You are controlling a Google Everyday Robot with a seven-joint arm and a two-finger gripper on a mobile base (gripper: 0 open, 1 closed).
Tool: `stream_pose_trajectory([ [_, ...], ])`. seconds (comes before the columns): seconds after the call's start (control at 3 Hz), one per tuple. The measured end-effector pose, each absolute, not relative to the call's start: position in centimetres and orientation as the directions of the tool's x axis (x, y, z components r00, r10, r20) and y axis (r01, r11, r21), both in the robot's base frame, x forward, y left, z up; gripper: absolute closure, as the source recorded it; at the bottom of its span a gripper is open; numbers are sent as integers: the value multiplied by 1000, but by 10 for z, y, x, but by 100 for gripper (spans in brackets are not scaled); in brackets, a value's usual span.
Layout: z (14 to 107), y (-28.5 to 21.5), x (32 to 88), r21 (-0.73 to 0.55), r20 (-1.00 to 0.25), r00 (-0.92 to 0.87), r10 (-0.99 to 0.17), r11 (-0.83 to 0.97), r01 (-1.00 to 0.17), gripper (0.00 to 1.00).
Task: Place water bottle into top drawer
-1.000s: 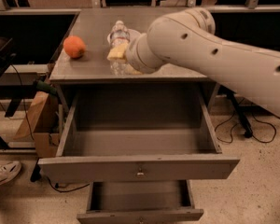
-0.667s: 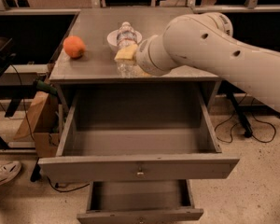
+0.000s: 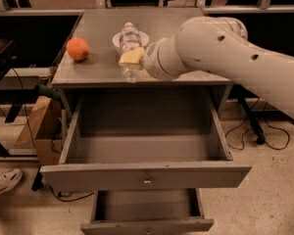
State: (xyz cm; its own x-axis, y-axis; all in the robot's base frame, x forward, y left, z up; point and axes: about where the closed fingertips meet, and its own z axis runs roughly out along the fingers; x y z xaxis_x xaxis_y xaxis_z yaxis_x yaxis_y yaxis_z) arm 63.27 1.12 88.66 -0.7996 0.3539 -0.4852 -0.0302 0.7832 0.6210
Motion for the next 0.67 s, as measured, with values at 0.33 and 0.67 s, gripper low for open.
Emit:
stream_pose_trajectory([
  [0.33, 868, 21, 602, 700, -415, -850, 324, 711, -71, 100],
  [0.67, 844, 23, 551, 753, -330, -916, 228, 648, -110, 100],
])
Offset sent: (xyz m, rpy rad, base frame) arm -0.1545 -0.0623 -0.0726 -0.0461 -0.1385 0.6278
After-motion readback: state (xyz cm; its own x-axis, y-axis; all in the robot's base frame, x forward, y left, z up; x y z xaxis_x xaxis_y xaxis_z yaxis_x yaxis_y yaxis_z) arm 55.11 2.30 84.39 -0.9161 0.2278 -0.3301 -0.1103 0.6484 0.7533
